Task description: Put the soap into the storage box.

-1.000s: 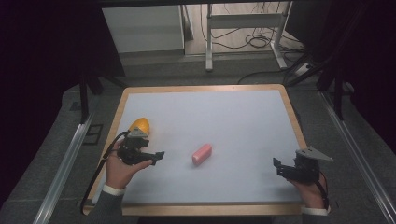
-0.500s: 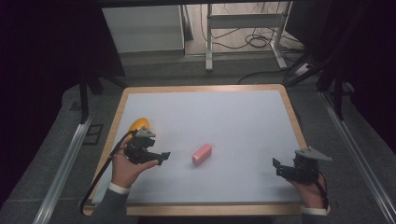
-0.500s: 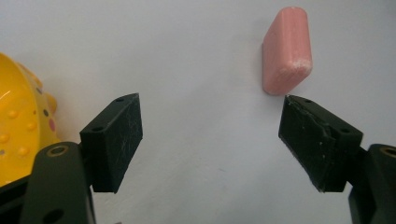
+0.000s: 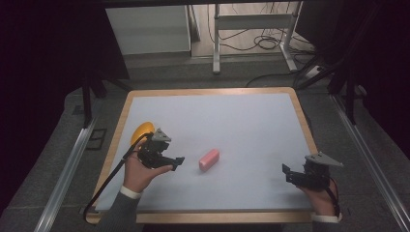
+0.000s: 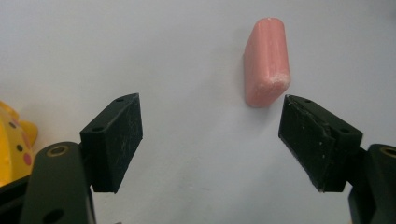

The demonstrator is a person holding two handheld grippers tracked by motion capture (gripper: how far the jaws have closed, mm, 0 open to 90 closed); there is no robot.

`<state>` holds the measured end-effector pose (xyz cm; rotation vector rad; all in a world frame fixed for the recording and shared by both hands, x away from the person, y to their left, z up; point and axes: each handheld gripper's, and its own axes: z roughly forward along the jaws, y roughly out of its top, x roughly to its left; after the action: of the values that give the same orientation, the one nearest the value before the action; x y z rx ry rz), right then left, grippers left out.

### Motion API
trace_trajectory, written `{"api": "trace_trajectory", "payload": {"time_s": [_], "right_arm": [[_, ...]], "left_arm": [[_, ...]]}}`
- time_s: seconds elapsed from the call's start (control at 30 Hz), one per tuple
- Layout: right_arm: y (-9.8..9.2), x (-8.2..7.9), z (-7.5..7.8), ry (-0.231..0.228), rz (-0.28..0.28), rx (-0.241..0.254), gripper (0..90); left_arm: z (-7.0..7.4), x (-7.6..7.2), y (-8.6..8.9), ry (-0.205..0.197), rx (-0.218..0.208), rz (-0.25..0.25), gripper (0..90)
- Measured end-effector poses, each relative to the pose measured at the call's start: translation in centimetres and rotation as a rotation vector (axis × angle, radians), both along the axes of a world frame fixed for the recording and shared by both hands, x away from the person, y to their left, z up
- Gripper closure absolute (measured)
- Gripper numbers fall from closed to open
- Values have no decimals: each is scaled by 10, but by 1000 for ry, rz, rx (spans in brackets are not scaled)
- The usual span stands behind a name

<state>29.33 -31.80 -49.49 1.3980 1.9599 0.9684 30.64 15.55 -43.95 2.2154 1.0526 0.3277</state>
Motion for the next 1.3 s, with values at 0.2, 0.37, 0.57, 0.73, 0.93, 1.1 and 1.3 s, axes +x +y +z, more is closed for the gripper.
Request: {"api": "trace_trajectory", "payload": {"time_s": [0.2,0.37,0.57,0.73,0.93,1.1,1.3], "right_arm": [[0,0,-1,2,-3,-3,78],[0,1,-2,4,-3,-5,78],[0,1,-3,5,-3,-9,78],[0,1,-3,7,-4,-8,78],[0,2,-4,9,-5,-11,78],[0,1,-4,9,-3,-10,78],[0,2,-4,12,-4,-12,78]], "left_arm": [[-2,4,-11,11,5,-18,222],[-1,8,-21,7,12,-38,222],[-3,11,-28,19,7,-43,223],[-5,11,-30,20,8,-52,223],[-3,12,-39,15,24,-66,223],[-6,14,-46,28,17,-77,223],[-8,16,-51,34,33,-80,224]]}}
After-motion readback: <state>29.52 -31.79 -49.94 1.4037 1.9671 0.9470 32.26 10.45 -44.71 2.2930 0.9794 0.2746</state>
